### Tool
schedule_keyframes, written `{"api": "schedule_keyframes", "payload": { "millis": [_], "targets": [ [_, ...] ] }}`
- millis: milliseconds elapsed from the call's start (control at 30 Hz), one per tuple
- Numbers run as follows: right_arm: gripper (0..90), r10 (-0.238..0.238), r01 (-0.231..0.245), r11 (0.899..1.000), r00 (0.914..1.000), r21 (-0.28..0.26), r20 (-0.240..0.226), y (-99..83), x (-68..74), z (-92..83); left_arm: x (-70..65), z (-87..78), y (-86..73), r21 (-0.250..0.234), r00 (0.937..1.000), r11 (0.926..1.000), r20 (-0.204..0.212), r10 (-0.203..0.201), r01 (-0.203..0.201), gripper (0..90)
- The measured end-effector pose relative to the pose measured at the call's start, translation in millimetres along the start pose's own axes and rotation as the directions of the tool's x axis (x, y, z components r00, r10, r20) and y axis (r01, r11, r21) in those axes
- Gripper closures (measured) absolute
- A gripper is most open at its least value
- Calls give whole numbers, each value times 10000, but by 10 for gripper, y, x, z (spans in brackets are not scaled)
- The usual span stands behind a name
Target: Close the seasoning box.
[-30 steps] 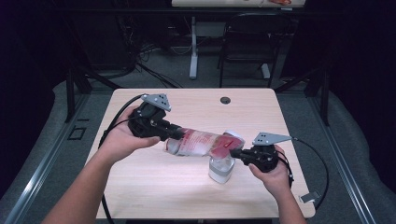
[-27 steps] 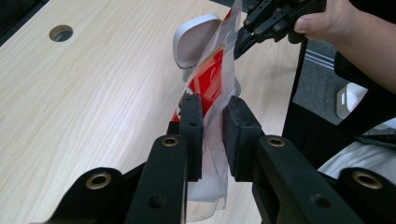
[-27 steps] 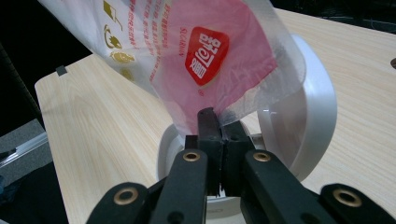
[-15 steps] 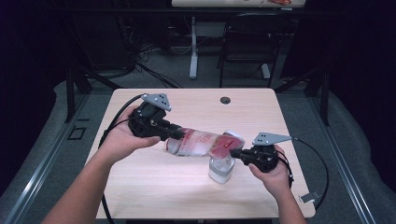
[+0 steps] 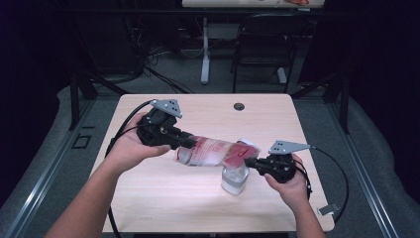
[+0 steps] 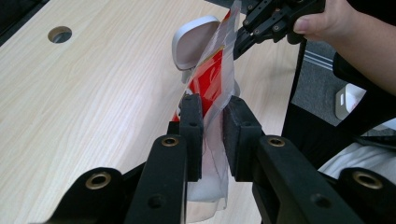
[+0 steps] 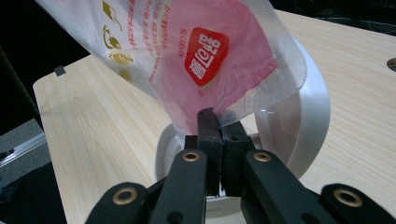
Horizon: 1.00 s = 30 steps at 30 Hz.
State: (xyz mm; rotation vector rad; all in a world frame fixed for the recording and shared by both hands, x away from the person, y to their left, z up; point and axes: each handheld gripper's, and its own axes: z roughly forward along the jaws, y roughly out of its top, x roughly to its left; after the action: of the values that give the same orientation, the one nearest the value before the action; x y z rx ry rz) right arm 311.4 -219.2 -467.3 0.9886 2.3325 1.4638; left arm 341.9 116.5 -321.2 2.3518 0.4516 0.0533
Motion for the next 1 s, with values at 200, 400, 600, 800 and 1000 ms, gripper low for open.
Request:
{"api": "schedule_keyframes", "payload": {
  "millis": [200, 400, 600, 800, 1000],
  "targets": [
    [891, 1, -1, 10000, 10000, -19, 22, -4, -4, 2, 3, 3, 13, -13, 10000, 10000, 9, 17, -17, 786],
    [887, -20, 20, 10000, 10000, 16, 28, -7, -12, 0, 2, 5, 27, -7, 10000, 10000, 25, 22, -22, 786],
    [895, -32, 32, 10000, 10000, 54, 42, -12, -15, 0, 0, 12, 38, -57, 10000, 10000, 54, 11, -10, 783],
    [900, -57, 58, 9999, 10000, 93, -4, -14, -20, 0, 2, 14, 43, -87, 10000, 10000, 84, -39, 40, 780],
    [900, -19, 19, 10000, 10000, 80, -44, -21, -27, 2, -2, 16, 51, -117, 10000, 9999, 68, 23, -22, 772]
  ]
}}
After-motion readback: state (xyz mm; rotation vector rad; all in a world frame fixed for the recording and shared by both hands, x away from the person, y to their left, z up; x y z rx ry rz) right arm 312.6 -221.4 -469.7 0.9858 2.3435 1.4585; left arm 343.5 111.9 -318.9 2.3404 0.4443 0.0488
